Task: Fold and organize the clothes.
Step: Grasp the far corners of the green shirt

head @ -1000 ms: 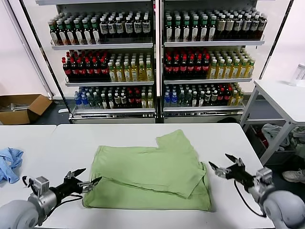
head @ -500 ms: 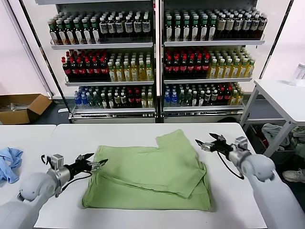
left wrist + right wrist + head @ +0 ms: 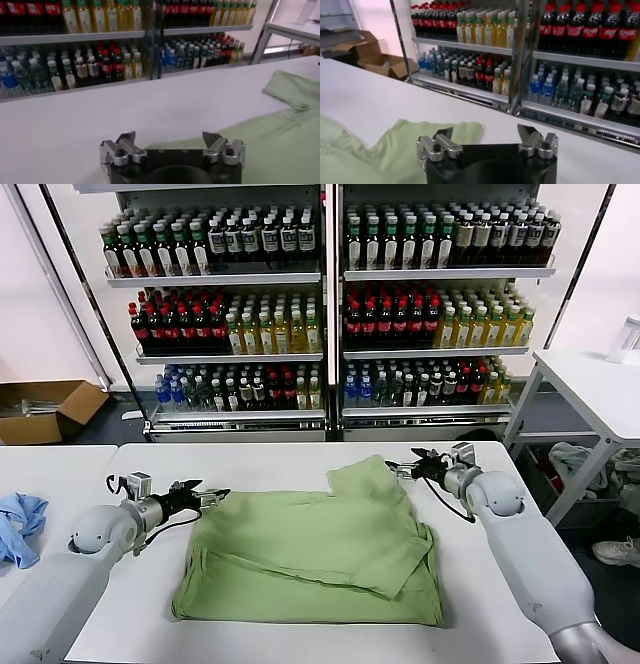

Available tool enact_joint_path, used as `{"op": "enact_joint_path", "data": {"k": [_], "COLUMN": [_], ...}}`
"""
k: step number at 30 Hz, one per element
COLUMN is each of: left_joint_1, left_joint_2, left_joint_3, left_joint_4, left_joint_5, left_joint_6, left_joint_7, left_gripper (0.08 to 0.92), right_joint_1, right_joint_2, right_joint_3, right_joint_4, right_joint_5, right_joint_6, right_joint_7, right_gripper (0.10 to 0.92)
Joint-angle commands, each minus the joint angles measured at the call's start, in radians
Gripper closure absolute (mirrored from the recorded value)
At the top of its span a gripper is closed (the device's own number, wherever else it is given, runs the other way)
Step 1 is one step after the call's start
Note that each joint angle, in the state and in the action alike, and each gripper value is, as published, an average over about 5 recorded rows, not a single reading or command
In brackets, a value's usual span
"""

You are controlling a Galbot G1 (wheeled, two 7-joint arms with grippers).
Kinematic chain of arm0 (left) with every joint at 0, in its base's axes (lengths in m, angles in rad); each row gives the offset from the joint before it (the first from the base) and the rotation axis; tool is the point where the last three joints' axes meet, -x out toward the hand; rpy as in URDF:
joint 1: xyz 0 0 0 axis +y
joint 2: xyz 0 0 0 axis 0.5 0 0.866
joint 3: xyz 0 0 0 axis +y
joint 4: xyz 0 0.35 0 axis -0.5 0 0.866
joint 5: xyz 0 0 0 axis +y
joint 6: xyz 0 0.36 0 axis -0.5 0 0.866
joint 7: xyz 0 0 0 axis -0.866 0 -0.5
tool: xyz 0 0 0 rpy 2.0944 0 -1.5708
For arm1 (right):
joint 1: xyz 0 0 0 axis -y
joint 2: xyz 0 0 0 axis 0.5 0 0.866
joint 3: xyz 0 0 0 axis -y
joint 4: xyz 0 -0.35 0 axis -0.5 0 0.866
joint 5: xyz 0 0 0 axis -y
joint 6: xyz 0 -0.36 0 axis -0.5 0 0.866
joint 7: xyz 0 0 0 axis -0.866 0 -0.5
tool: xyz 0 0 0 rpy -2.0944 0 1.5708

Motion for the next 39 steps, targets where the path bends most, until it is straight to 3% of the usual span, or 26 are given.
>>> {"op": "enact_joint_path", "data": {"k": [1,9,14,34,39], "left_joint_1": [-0.065,-0.019,0.005,0.036,0.031], "left_joint_2": [-0.010,-0.026,-0.028,-0.027,-0.030], "left_joint_3": [0.052,0.044,0.045,0.034,0.034], "left_joint_4": [0.078,0.043,0.029,-0.004,0.000], "left_joint_5": [0.006,0.006,-0.005,-0.009,-0.009], "left_joint_6": [-0.002,0.010,0.033,0.026,0.024], "left_joint_7": [0.003,-0.012,-0.023,-0.010,-0.009], "left_gripper": [0.177,0.177,0.195,0.762,0.889], "right_joint_1": [0.068,0.071,0.067,0.030,0.008], "right_joint_2": [0.038,0.078,0.085,0.063,0.044], "right_joint_3": [-0.047,-0.056,-0.074,-0.078,-0.075], "right_joint_4": [-0.096,-0.120,-0.124,-0.061,-0.017], "right_joint_5": [-0.015,-0.048,-0.051,0.065,0.096], "right_joint_6": [0.007,0.000,-0.020,-0.015,-0.011], "right_joint_7": [-0.006,0.004,0.009,0.005,0.010], "right_gripper": [0.203,0.203,0.284,0.862,0.919]}}
